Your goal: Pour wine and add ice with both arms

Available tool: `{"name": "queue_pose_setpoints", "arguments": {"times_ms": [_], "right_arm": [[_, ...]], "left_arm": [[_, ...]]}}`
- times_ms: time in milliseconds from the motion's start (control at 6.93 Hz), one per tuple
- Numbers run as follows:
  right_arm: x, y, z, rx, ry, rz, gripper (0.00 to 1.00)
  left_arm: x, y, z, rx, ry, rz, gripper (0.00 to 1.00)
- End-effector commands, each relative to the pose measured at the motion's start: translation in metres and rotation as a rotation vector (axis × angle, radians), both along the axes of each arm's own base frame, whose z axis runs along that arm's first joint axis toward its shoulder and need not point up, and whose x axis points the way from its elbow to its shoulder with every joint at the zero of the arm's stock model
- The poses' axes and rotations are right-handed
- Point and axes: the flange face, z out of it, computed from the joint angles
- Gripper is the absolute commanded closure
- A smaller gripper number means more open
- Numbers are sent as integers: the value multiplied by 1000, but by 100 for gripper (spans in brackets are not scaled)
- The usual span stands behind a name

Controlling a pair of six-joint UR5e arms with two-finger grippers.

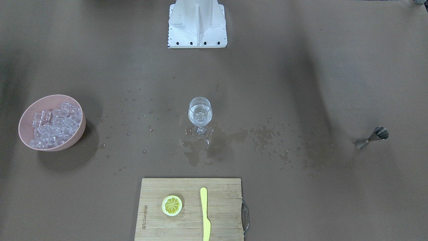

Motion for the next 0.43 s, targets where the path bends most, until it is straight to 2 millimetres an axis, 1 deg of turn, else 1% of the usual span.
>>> {"name": "queue_pose_setpoints", "arguments": {"times_ms": [0,144,289], "right_arm": [[-4,5,5,-1,16,-12,0],[0,2,-1,51,83,-37,0],[1,6,6,102,116,-95,0]], "left_arm": [[0,3,-1,8,2,3,1],[0,1,-2,6,3,2,1],[0,2,-2,6,4,2,1]]}}
